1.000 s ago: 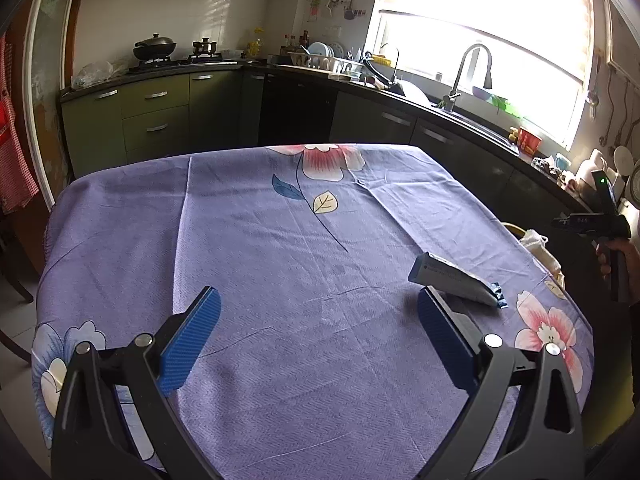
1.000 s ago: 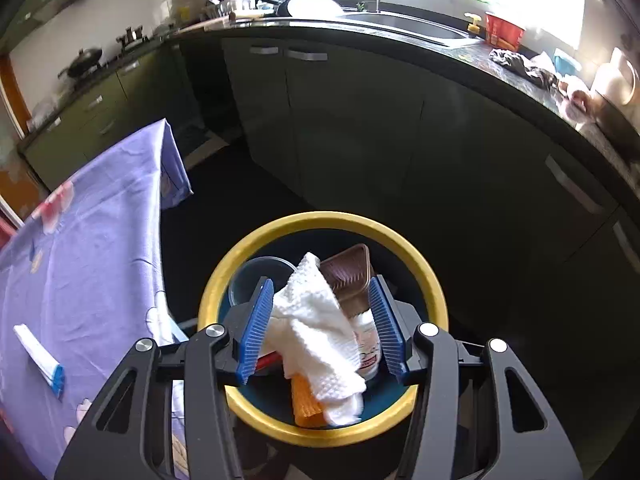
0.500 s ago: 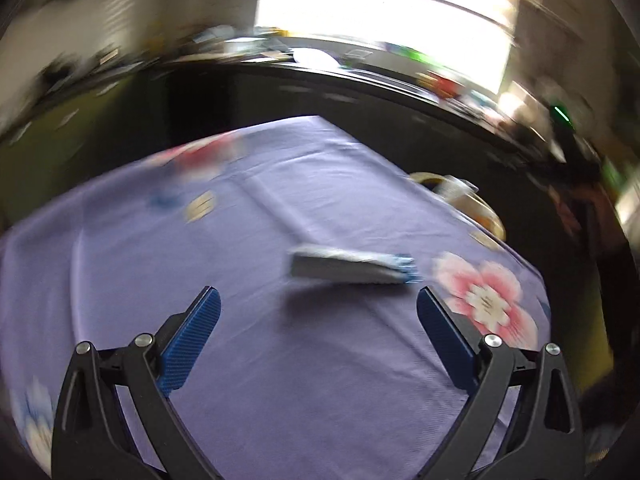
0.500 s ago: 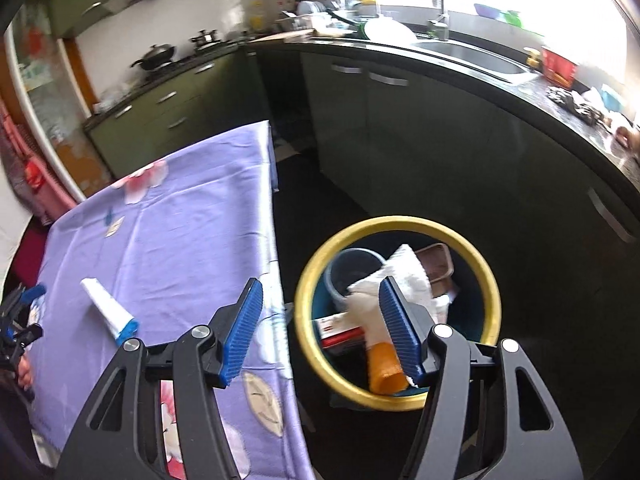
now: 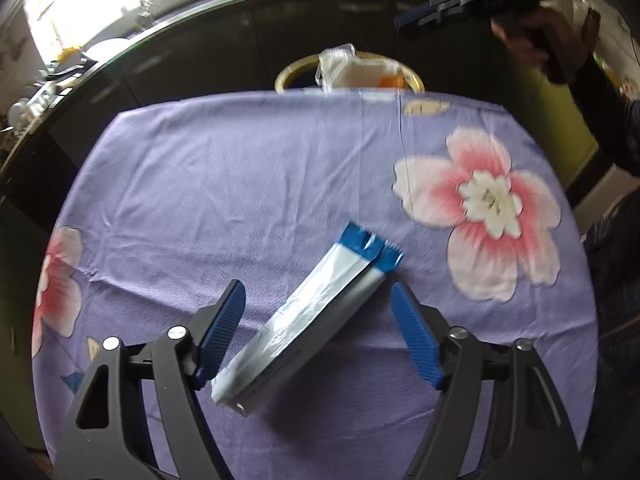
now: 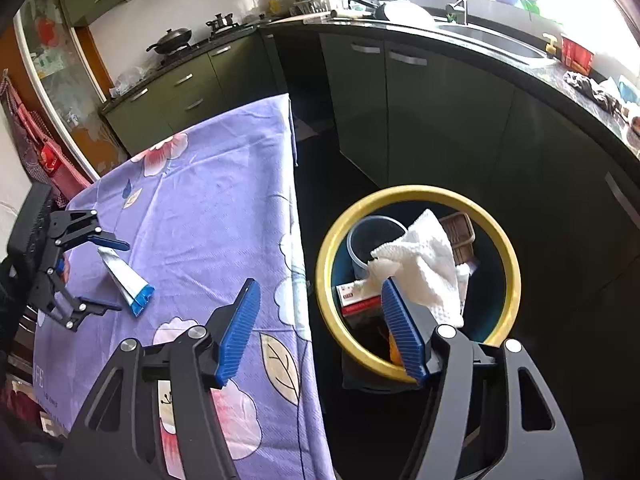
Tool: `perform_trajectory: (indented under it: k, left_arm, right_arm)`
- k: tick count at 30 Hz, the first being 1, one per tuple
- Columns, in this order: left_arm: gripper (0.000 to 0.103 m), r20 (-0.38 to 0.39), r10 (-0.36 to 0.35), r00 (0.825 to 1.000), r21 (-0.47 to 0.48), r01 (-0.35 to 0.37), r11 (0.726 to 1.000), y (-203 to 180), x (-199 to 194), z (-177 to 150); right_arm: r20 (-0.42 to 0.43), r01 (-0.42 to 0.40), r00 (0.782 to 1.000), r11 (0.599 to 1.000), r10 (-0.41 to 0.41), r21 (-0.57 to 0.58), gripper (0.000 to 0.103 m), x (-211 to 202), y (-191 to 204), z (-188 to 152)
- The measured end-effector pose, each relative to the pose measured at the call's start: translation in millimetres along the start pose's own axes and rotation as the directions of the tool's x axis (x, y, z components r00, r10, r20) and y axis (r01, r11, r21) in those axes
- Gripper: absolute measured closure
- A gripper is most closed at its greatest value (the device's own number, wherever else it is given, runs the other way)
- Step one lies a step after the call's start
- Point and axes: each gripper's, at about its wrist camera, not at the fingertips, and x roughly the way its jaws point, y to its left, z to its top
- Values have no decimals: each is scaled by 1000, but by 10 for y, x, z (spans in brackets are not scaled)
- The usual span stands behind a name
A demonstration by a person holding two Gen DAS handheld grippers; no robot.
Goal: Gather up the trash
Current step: 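Grasp the silver tube by its blue end with the left gripper, then carry the silver tube over the trash bin and open the left gripper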
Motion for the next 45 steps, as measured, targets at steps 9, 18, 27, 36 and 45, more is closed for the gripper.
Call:
perform_trajectory:
  k: [9, 18, 27, 36, 45]
  left_arm:
    - [62, -41, -77, 996, 20, 77, 997, 35, 35, -21]
    - [76, -48, -75, 996, -100, 69, 993, -83, -59, -124]
    - [81, -2, 6, 1000, -300, -7, 954, -251, -211, -165]
    - [81, 93, 17, 995, -416, 23, 909, -301, -351, 779]
    - [80, 58, -71, 996, -372, 88, 924, -376, 403, 2131]
  right_arm:
    - [-39, -10, 999, 999, 11, 33, 38, 139, -72, -32]
    - [-35, -38, 999, 999, 39, 31, 38, 140, -50, -60]
    - [-7, -64, 998, 997, 64, 44, 38, -13, -105, -208]
    - [43, -35, 999, 993, 31, 108, 38, -251, -486, -435]
    - [59, -30, 998, 984, 19, 178, 38, -376, -917, -666]
